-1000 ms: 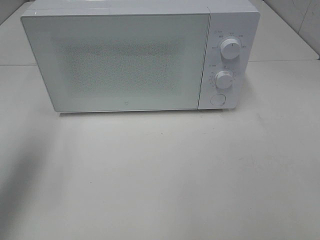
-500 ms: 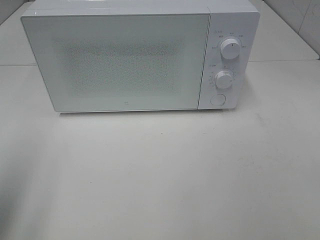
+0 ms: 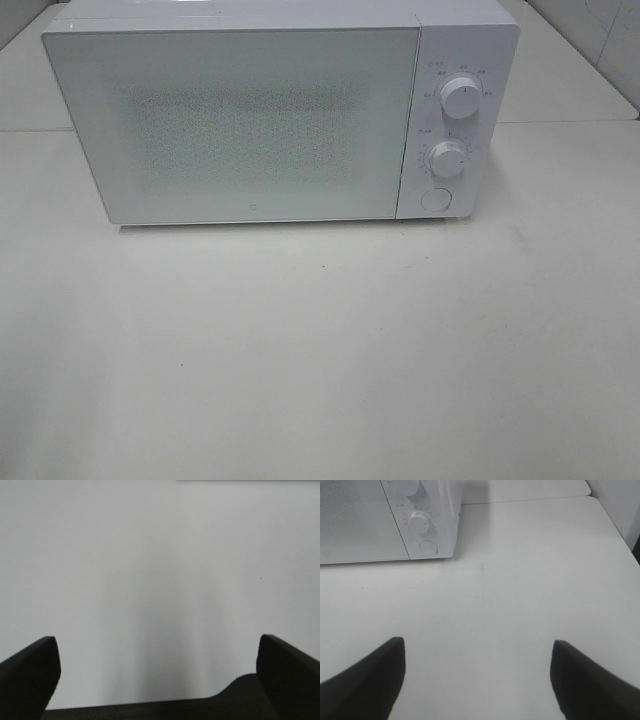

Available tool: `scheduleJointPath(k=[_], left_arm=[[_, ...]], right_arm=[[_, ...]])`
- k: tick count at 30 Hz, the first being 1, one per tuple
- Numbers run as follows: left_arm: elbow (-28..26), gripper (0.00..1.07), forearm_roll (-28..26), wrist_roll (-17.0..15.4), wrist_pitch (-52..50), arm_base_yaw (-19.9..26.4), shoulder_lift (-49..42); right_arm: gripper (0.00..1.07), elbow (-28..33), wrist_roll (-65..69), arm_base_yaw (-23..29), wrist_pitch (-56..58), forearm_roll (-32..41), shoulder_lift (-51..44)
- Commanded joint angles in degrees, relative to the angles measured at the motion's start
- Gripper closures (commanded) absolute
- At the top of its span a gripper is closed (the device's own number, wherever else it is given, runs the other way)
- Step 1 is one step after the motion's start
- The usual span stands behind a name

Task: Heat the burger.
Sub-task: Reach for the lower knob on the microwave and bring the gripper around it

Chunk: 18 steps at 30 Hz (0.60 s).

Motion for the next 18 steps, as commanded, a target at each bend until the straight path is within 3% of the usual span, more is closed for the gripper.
scheduleJointPath(k=[1, 15, 18], left_arm=[[0.17, 0.06, 0.29, -0.4, -0.17, 0.06, -4.81], [0.17, 0.06, 0.46, -0.34, -0.17, 0.06, -22.23], [0.17, 0.06, 0.57, -0.4, -0.17, 0.06, -21.6]], right_arm=[[0.32, 0.06, -0.17, -0.4, -0.4, -0.11, -1.55], [0.32, 0.06, -0.17, -0.4, -0.4, -0.11, -1.55], [0.32, 0.06, -0.17, -0.4, -0.4, -0.11, -1.55]])
